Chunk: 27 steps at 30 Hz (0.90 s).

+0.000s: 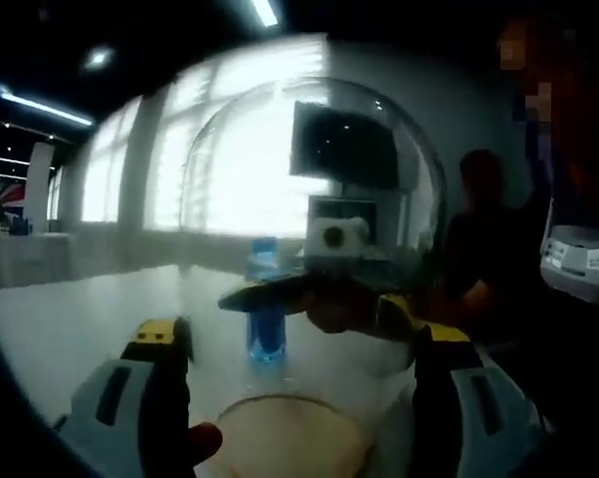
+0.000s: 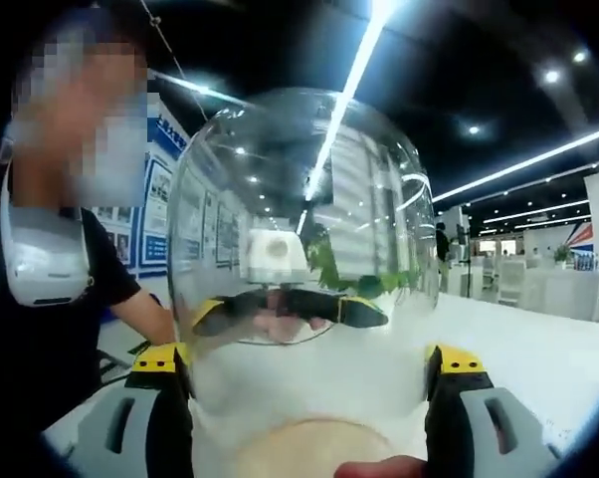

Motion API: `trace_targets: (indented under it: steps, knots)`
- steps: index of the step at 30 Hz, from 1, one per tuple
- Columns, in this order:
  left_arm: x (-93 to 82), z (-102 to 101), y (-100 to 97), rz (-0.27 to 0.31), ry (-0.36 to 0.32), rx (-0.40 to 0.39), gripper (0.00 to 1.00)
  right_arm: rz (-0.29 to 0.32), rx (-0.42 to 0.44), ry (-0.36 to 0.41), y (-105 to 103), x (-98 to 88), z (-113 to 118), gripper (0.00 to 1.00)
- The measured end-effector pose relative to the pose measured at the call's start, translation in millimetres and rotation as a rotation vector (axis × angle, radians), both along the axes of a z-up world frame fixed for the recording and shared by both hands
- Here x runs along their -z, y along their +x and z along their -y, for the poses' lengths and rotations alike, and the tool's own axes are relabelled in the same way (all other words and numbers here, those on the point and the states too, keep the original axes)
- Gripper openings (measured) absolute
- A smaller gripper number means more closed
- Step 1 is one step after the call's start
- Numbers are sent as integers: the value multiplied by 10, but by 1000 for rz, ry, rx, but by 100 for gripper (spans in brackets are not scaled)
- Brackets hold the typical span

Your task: Open the cover put in the Mizone put the cover back on

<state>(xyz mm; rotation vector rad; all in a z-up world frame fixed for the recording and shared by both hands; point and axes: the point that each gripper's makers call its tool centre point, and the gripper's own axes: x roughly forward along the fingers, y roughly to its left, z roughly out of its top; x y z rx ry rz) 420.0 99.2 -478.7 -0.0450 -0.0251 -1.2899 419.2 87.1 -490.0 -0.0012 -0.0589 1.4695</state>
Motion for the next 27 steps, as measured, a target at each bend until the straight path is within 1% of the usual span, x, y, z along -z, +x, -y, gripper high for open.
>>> trace_targets:
  steps: [3, 7, 13, 16, 21, 27]
  knots:
    - [-51, -14, -21, 7, -10, 0, 80, 4, 2, 10, -31, -54, -6, 90]
    - [-89, 0, -58, 18, -4, -1, 80, 15, 1, 8, -62, -84, -4, 90]
    - [-32, 20, -102, -4, 59, 0, 80, 12, -3, -5, -117, -59, -1, 90]
    - [-32, 21, -123, -22, 72, -2, 80, 1, -8, -3, -140, -55, -1, 90]
    - [-63, 12, -184, -19, 69, -7, 80, -2, -12, 5, -188, -97, -25, 90]
    - [-158, -19, -243, -3, 56, -11, 80, 6, -11, 22, -257, -170, -43, 90]
